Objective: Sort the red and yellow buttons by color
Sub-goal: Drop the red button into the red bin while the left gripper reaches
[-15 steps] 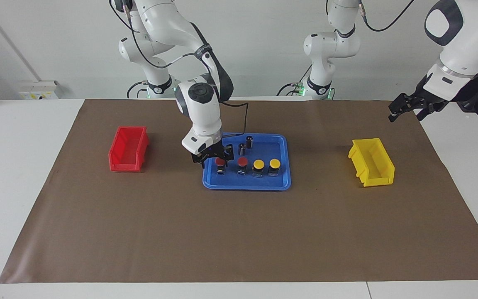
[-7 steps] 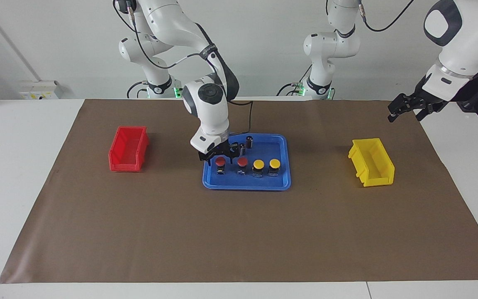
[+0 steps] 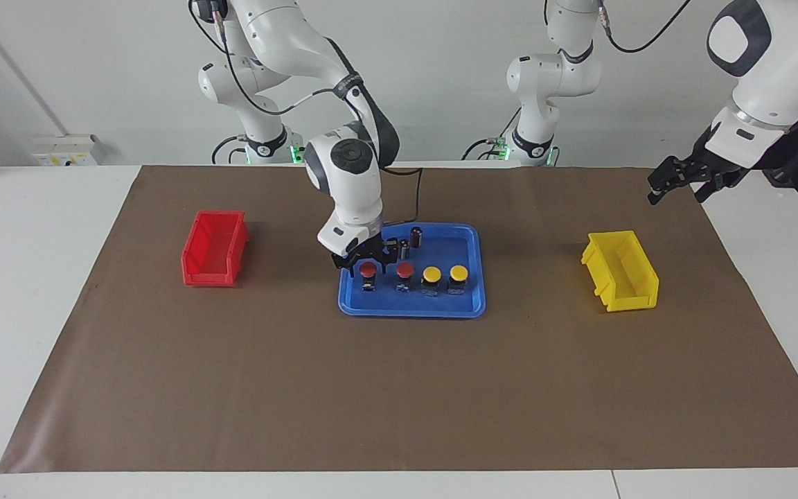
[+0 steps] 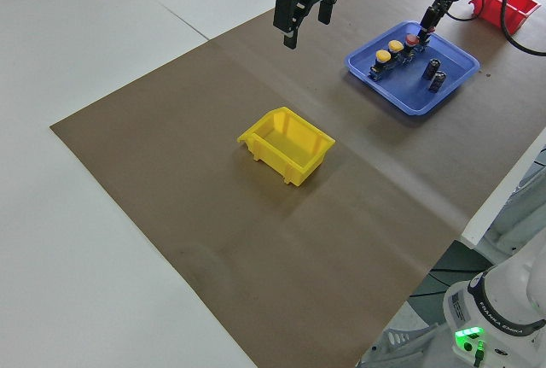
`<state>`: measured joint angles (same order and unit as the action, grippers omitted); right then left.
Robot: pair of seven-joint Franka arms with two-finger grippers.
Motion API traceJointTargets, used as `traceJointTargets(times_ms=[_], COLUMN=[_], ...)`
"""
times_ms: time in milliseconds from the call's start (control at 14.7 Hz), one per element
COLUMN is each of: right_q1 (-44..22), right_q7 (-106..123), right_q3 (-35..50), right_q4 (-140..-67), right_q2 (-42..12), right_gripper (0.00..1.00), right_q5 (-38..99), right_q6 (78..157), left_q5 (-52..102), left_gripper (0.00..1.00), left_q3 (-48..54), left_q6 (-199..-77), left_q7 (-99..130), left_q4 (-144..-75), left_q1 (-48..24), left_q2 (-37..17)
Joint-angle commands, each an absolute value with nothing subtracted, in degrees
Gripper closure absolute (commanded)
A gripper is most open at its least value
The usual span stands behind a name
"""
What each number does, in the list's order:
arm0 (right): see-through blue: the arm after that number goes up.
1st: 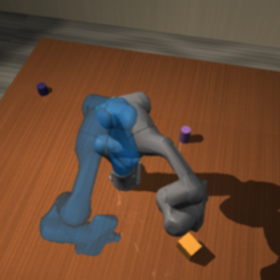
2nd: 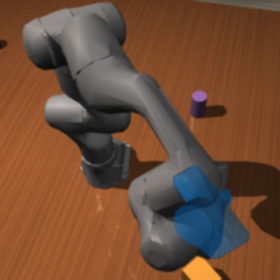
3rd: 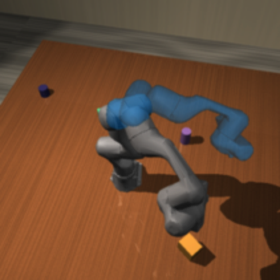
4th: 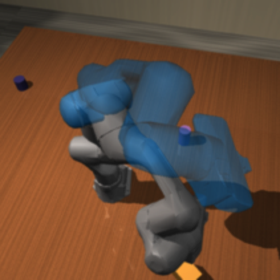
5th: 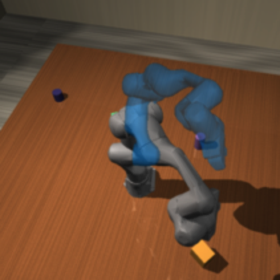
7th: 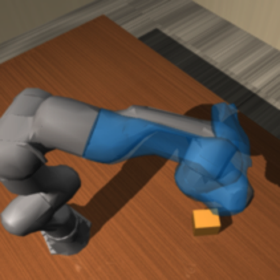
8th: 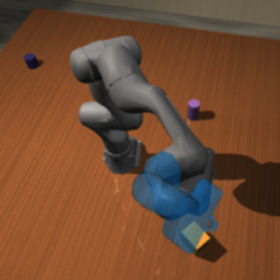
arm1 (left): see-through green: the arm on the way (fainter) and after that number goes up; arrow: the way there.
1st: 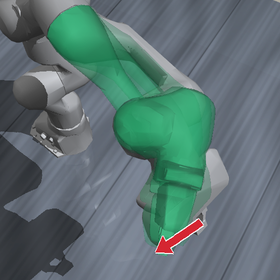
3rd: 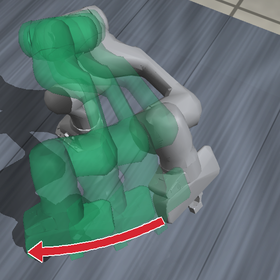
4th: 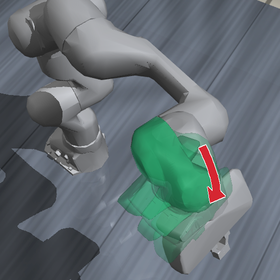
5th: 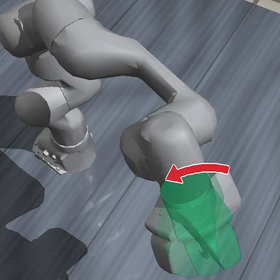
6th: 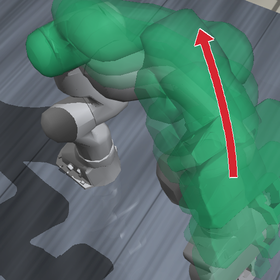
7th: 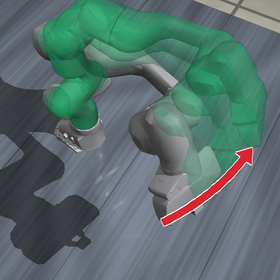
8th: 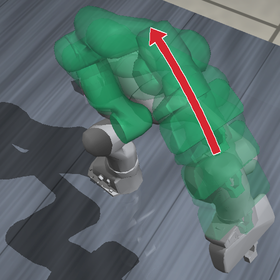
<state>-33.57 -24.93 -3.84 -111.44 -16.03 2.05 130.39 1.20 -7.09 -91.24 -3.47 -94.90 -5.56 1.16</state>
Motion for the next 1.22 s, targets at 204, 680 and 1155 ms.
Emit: traceJointTargets(times_ms=[204,680,1155], right_q1=[-32.52,-28.58,-8.02], right_q7=[-21.19,-16.72,7.53], right_q3=[-3.87,-4.04,-4.22], right_q4=[-110.83,-104.42,-121.08], right_q2=[-15.65,-11.80,10.52], right_gripper=[0.64,0.84,0.84], right_q5=[2.55,2.64,2.46], right_q6=[129.46,118.06,108.81], left_q5=[1.93,1.93,1.93], left_gripper=[0.00,0.00,0.00], left_q3=[-6.86,-6.50,-6.42], left_q6=[-93.34,-93.69,-110.79], left_q7=[-3.69,-0.62,22.13], left_q4=[-96.68,-98.17,-111.42], left_q1=[-5.80,-9.84,-28.36], left_q2=[2.37,3.16,3.35])
